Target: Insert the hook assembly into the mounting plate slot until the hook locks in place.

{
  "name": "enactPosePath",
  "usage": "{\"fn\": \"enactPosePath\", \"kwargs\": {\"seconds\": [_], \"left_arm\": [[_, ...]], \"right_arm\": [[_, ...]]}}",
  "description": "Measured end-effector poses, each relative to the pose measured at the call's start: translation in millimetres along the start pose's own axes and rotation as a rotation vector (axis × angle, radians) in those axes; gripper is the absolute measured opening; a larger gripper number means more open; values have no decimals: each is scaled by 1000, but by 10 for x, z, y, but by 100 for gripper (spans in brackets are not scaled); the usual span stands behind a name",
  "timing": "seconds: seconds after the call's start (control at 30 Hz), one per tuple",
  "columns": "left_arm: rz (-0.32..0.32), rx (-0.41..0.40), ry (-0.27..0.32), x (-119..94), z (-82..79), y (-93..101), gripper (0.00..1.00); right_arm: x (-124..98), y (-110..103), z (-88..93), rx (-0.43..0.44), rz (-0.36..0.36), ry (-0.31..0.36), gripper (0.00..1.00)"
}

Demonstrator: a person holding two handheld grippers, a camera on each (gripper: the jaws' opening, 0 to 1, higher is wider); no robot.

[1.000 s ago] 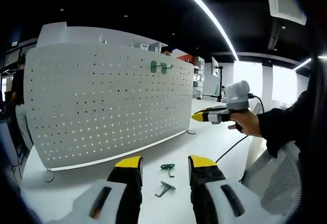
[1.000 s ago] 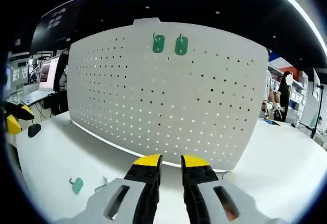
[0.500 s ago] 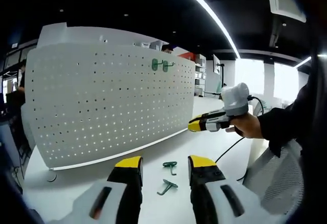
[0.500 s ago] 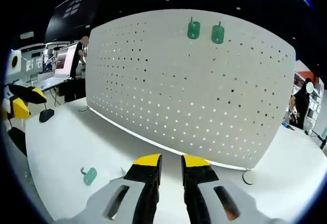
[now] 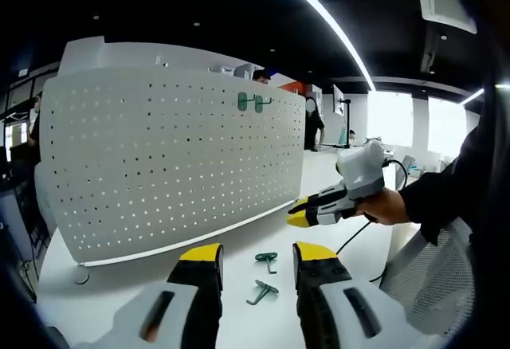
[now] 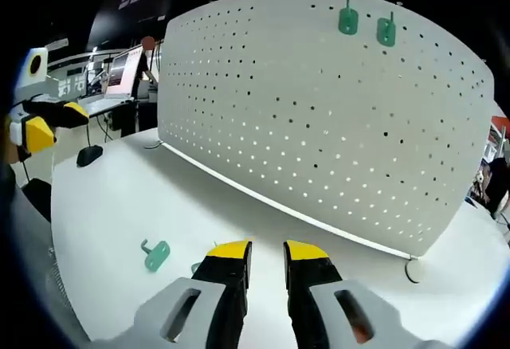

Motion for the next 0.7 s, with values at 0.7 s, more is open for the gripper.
{"fn": "enactPosePath", "kwargs": {"seconds": [0.7], "left_arm": [[19,5,-9,12,9,38,36]], "right_arm": [[274,-352,289,-66,-156,-115,12]]}}
Point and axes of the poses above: the point that each gripper's makers call its tool centre point, and the gripper's own axes: x roughly forward along the fingers, y roughly to its right, z roughly out of its underside, the point moved 8 cm from there along -x, roughly backward along the fingers, and after that the axes turned 12 degrees about -x, right-handed, at the moved point
